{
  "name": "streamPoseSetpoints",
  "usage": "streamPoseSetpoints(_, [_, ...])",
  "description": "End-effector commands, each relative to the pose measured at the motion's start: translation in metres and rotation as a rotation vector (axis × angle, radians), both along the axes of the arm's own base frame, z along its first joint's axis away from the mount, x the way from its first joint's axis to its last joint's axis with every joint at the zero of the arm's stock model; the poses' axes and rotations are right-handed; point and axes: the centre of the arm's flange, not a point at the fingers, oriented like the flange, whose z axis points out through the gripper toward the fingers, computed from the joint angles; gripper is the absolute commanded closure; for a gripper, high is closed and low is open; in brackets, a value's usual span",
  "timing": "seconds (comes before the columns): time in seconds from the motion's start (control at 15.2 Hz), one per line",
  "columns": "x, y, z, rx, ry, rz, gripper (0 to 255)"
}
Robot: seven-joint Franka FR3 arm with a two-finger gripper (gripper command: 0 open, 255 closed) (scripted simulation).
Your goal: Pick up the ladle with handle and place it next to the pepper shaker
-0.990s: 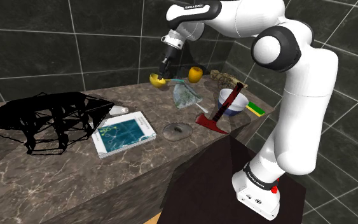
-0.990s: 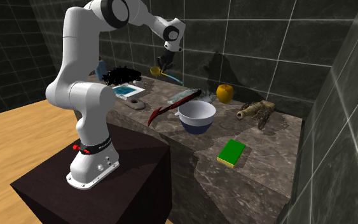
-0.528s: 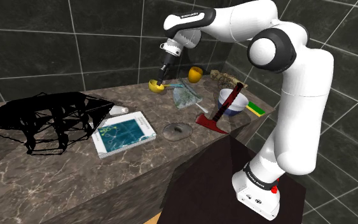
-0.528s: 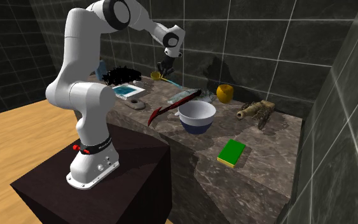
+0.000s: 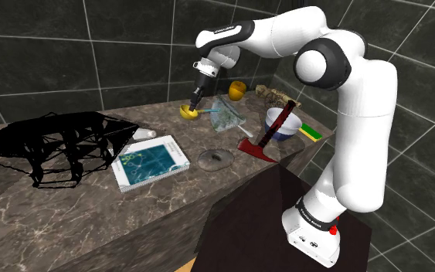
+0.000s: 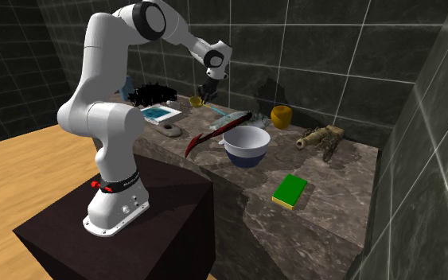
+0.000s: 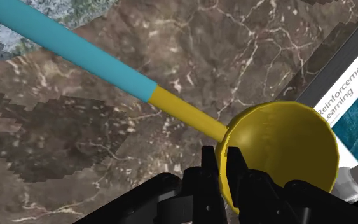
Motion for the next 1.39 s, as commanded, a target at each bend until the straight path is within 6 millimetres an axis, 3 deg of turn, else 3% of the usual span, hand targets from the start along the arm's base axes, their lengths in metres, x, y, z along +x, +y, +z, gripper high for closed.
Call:
streamPoseSetpoints(0.0, [-0.001, 0.0, -0.011, 0.0, 0.0, 0.0, 255])
streamPoseSetpoints(0.53, [-0.001, 0.0, -0.055, 0.0, 0.0, 0.0, 255])
streamPoseSetpoints(1.06, [-0.001, 0.0, -0.055, 0.0, 0.0, 0.0, 255])
streamPoseSetpoints(1.12, [-0.001, 0.0, -0.055, 0.0, 0.0, 0.0, 0])
streamPoseSetpoints(1.32, [-0.001, 0.0, -0.055, 0.0, 0.0, 0.0, 0])
